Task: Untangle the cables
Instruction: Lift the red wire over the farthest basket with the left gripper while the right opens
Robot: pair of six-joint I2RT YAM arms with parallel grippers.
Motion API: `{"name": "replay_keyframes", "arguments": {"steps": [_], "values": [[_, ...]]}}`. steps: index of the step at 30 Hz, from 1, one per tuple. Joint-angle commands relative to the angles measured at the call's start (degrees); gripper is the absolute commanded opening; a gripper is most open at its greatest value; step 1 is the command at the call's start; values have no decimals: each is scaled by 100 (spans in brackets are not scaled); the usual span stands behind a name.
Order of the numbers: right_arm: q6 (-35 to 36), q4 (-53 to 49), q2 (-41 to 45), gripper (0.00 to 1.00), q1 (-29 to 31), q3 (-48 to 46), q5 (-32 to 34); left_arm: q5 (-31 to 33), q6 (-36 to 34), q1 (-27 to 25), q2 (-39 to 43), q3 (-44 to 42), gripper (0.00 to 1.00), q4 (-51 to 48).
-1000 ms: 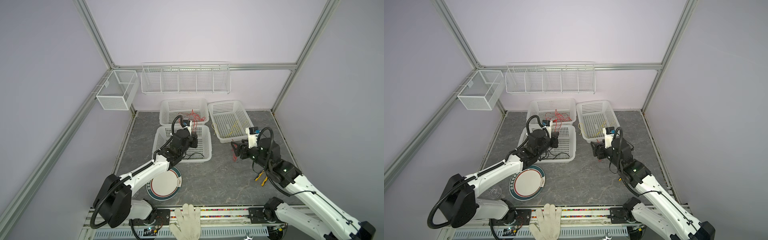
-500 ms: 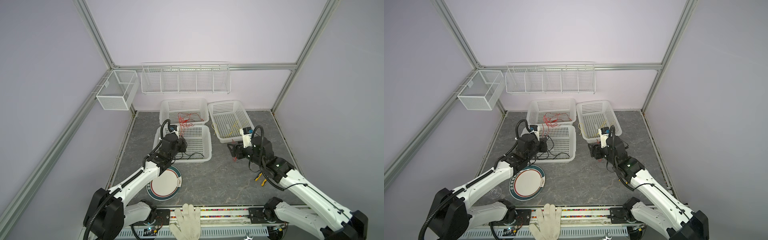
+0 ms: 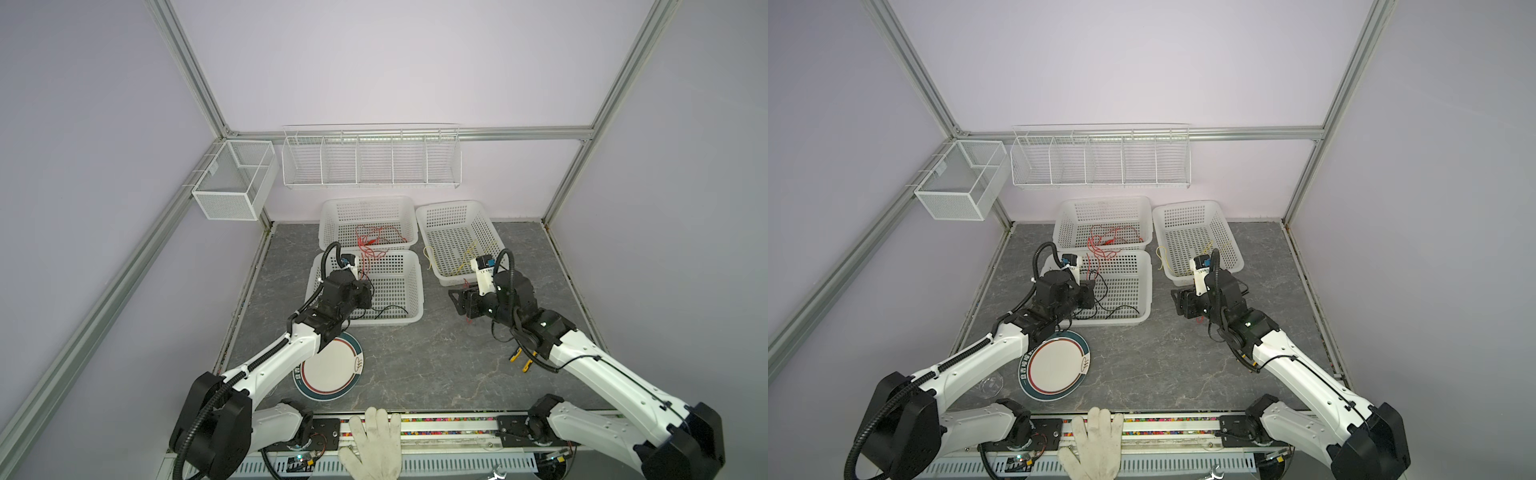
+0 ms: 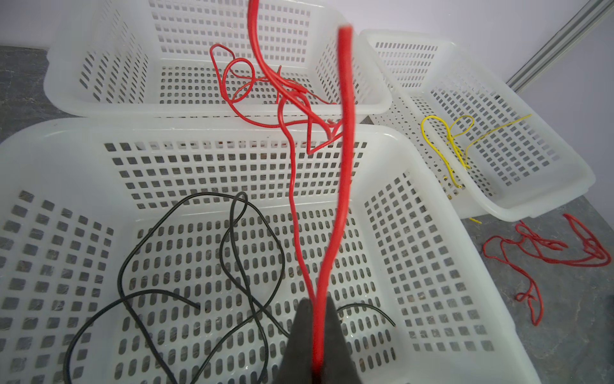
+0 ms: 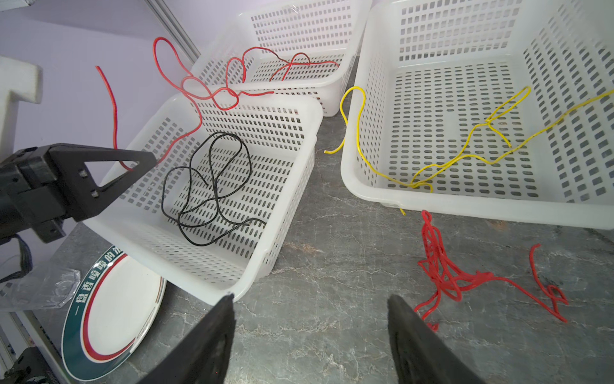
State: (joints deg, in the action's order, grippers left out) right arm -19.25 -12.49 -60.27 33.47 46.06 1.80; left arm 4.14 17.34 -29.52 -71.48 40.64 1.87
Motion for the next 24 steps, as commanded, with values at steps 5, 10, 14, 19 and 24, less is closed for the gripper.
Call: {"name": "replay_keyframes", "arguments": {"steps": [5,10,14,19,24], "values": [[138,95,-134,74,-5,120,-68,-354,-27,288,-676,453,0,416],[182,98,-201,74,-4,149,-44,-430,-68,341,-962,683,0,540],[233,80,-320,74,-4,220,-70,-432,-147,366,-1037,848,0,560],[281,97,-488,75,-6,299,-136,-498,-246,425,-1125,1084,0,573],[331,104,-647,75,-6,376,-237,-568,-287,513,-1514,1359,0,565]]}}
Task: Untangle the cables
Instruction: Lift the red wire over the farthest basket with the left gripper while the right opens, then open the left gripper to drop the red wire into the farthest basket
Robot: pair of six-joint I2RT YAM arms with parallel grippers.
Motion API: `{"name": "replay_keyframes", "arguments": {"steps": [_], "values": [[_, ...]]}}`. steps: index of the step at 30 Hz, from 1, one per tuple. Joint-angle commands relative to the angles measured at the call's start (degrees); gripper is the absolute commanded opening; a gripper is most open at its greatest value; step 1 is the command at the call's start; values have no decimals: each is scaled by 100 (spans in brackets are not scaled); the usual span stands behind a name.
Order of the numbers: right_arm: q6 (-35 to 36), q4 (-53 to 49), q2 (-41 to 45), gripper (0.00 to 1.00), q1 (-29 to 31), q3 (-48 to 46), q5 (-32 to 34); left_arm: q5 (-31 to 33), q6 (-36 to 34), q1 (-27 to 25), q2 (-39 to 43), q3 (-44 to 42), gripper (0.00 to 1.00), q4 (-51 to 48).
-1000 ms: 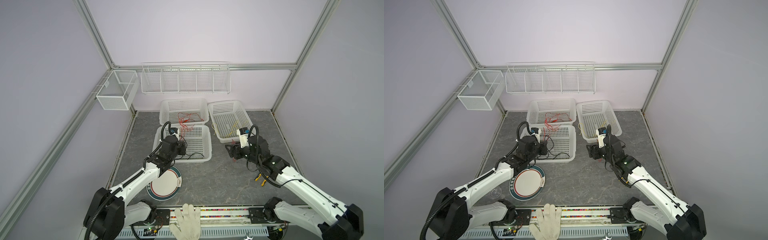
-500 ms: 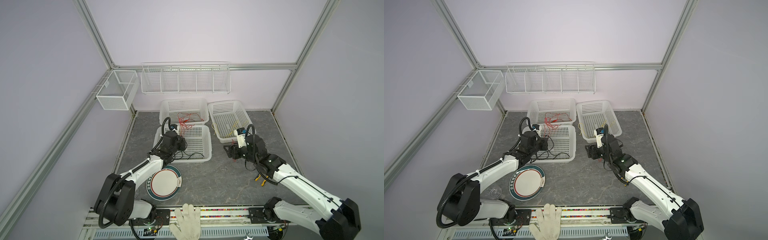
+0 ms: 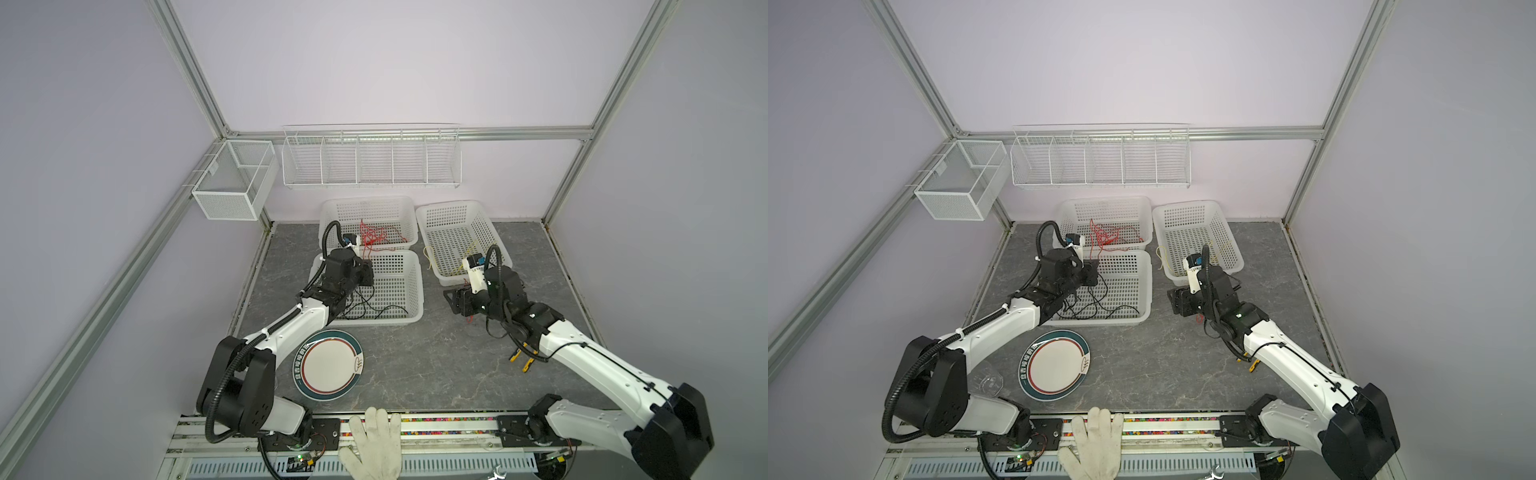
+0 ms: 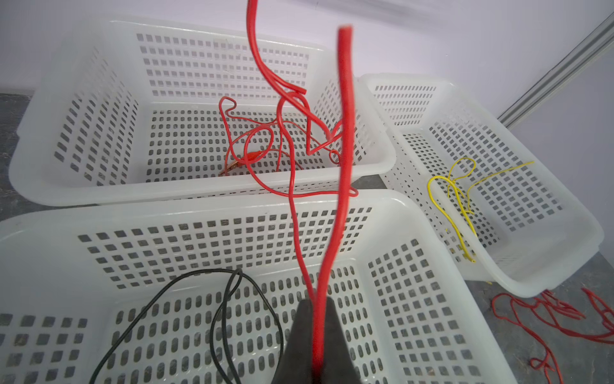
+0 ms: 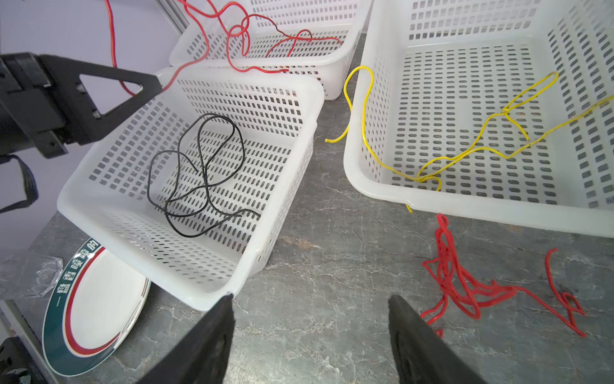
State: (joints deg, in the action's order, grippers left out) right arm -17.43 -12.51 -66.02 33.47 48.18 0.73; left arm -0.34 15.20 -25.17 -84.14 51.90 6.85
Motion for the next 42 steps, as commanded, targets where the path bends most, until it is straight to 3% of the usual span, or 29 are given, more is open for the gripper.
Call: {"name": "replay_keyframes", "arguments": {"steps": [1,11,23,31,35,38,42], "values": [[157,104,-90,75,-5,166,-139,-158,-62,104,-341,286,0,76],[247,30,-174,75,-2,183,-140,-452,52,535,-1352,924,0,255],[284,-6,-225,75,-1,183,-75,-508,249,934,-2574,2425,0,7],[344,3,-368,75,-6,178,-167,-1180,684,941,-3262,2973,1,395],[389,-32,-368,75,-2,178,-198,-1320,813,940,-3318,2967,40,581],[398,-32,-341,75,-5,183,-189,-1347,814,935,-3248,2875,52,730],[406,-40,-324,75,0,181,-162,-1459,754,926,-3092,2781,57,772]]}}
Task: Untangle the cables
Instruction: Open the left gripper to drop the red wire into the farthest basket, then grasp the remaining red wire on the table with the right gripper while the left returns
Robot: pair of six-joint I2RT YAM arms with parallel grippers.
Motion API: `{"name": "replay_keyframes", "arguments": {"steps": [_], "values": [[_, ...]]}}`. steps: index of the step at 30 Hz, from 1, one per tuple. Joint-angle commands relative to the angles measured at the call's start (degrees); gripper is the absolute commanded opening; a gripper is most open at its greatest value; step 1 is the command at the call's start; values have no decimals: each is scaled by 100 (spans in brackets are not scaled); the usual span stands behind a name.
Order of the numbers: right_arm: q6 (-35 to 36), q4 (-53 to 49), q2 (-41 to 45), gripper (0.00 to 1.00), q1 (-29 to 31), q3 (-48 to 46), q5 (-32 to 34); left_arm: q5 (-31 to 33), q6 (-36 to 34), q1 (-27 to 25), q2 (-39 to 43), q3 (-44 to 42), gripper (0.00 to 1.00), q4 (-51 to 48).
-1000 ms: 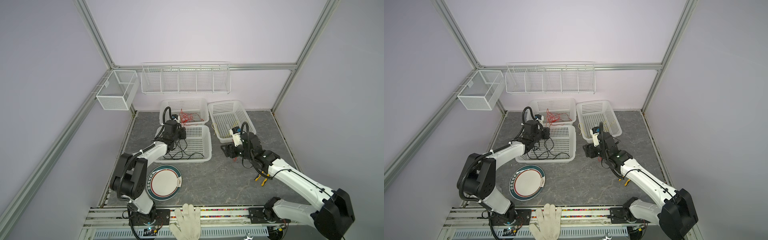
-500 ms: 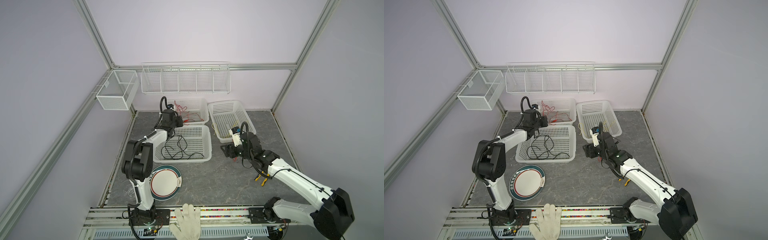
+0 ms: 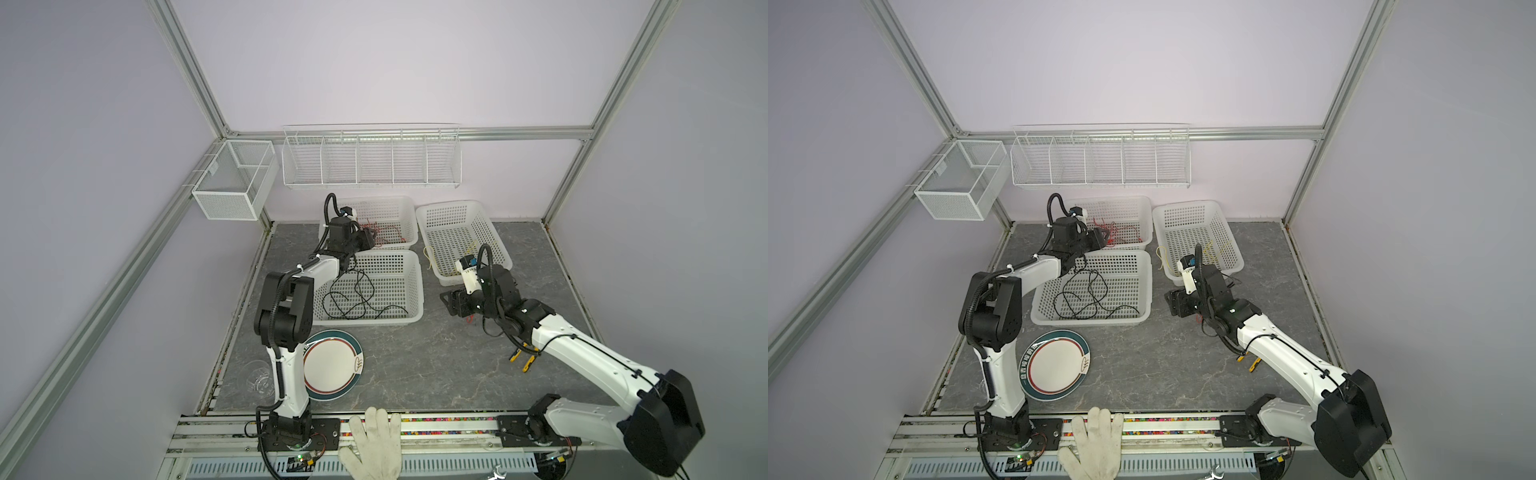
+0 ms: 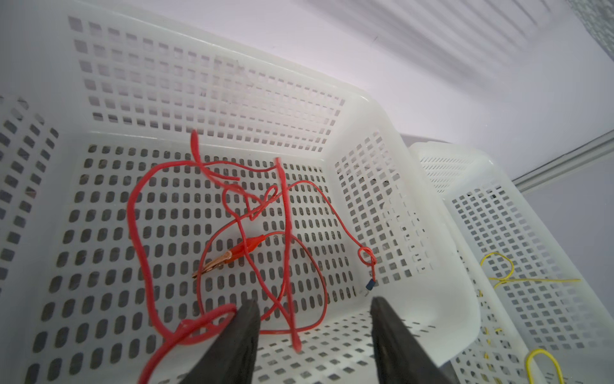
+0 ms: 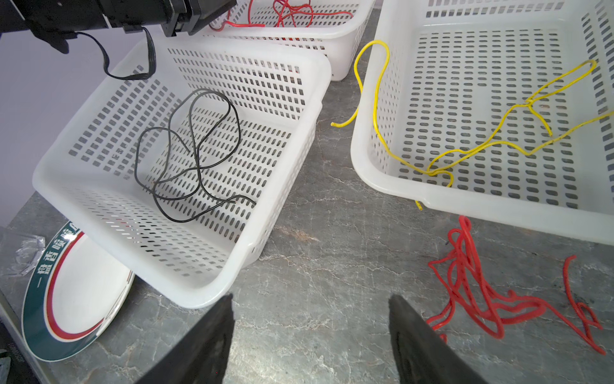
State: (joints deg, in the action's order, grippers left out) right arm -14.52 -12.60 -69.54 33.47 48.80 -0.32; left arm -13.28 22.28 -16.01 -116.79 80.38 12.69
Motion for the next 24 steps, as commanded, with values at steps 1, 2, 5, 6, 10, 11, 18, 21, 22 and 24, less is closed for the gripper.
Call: {"name": "replay_keyframes", "arguments": {"steps": [1,2,5,6,10,11,18,21,22,24], "values": [[115,-39,43,75,2,121,-21,-211,32,16,223,-104,58,205],[113,-60,54,75,0,121,37,-260,14,12,287,-163,59,231],[75,-156,111,75,2,119,346,-469,-60,12,538,-348,62,367],[57,-192,137,75,1,121,481,-545,-86,11,622,-420,63,406],[-61,-285,301,76,-44,30,1006,-957,-237,-18,1013,-656,69,577],[-104,-312,355,77,-74,-10,1112,-1020,-302,-36,1114,-693,70,562],[-340,-771,485,85,-458,-150,1614,-1257,-606,-189,1716,-1040,70,436],[-457,-772,418,88,-749,-285,1457,-1293,-642,-328,1987,-1336,69,490],[-481,-742,363,89,-851,-323,1378,-1220,-654,-394,2097,-1463,69,540],[-469,-623,241,90,-976,-371,1272,-1122,-756,-557,2312,-1647,69,526]]}}
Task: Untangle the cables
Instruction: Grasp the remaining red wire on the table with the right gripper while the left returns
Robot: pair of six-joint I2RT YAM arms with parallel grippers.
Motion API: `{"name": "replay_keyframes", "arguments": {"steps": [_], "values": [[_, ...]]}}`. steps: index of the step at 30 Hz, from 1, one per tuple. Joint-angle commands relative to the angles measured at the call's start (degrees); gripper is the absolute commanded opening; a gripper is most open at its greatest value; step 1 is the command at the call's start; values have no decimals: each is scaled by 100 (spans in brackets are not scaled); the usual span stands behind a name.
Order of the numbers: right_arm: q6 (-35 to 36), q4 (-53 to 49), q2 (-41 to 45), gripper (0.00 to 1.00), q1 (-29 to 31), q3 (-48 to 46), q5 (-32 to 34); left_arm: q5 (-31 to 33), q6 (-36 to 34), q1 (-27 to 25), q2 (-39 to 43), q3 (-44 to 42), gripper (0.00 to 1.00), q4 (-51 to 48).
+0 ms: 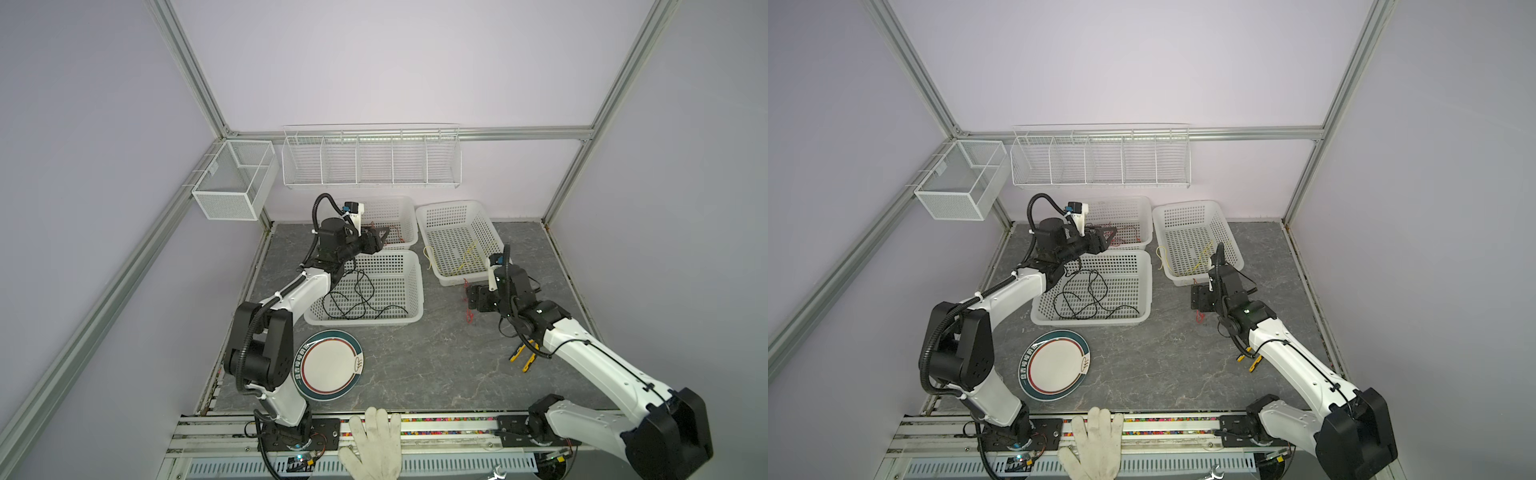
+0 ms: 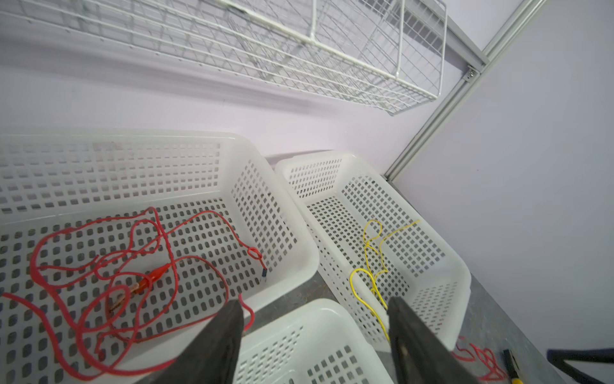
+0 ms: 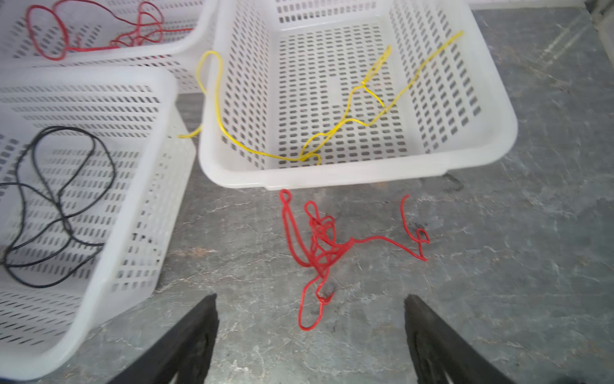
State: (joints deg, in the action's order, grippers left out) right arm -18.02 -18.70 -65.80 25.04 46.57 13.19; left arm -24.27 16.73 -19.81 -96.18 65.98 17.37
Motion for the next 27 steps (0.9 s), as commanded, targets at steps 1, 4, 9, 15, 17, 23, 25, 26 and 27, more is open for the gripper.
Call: {"name": "replay_keyframes", "arguments": {"steps": [1,4,9,15,17,23,25,26,27], "values": [[-85,61,-206,90,-173,-157,-113,40,-266,-273,358,-279,69,4],[58,327,-437,90,-185,-139,-131,325,-444,-564,693,-499,68,-174],[196,789,-930,88,-201,-28,-214,918,-632,-1003,1269,-1112,68,-67],[264,917,-1707,77,-201,298,-494,1397,-960,-1460,1900,-1742,67,22],[259,988,-1879,75,-201,314,-486,1513,-1005,-1546,2120,-1971,67,142],[314,1069,-2124,65,-199,329,-360,1685,-981,-1569,2734,-2663,67,623],[342,1085,-2149,59,-201,336,-344,1794,-983,-1569,2875,-2826,67,680],[358,1088,-2168,54,-201,343,-354,1840,-981,-1569,2939,-2873,67,660],[368,1055,-2173,49,-201,344,-366,1871,-979,-1569,2981,-2909,67,650]]}}
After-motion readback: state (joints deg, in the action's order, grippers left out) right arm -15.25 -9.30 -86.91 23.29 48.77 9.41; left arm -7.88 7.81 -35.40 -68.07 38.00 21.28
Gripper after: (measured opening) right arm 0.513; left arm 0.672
